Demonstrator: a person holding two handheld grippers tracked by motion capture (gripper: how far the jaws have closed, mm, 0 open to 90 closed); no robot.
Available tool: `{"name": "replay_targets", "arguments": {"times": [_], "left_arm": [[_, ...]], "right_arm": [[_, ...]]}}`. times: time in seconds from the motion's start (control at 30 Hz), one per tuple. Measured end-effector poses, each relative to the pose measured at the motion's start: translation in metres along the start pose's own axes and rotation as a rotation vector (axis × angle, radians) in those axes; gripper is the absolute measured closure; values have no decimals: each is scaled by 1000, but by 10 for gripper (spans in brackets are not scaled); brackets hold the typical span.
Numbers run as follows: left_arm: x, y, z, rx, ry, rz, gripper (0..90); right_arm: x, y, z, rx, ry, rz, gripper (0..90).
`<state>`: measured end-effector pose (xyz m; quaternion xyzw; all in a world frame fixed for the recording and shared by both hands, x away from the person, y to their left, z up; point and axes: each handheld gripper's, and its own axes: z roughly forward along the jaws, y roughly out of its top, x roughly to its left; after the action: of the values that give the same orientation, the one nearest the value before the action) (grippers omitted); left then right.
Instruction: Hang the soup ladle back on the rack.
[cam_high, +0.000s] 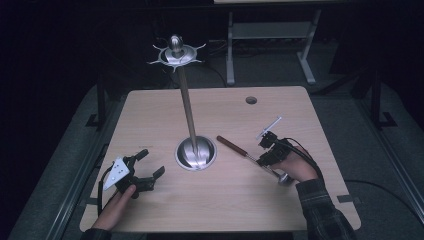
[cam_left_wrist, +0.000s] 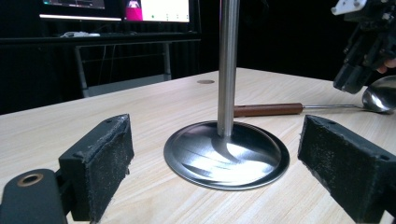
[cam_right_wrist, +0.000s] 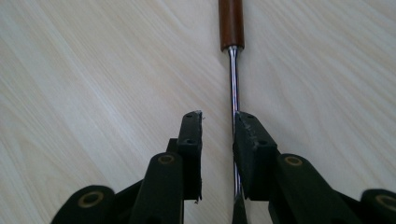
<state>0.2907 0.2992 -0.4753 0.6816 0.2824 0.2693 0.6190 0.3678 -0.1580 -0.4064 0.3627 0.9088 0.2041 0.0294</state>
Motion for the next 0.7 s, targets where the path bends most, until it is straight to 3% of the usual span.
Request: {"name": "replay_targets", "arguments": {"times": [0.7], "left_arm": [[0, 0, -1, -11, 0, -4, 97]], "right_arm": [[1, 49, 9, 18, -6, -54, 693]]}}
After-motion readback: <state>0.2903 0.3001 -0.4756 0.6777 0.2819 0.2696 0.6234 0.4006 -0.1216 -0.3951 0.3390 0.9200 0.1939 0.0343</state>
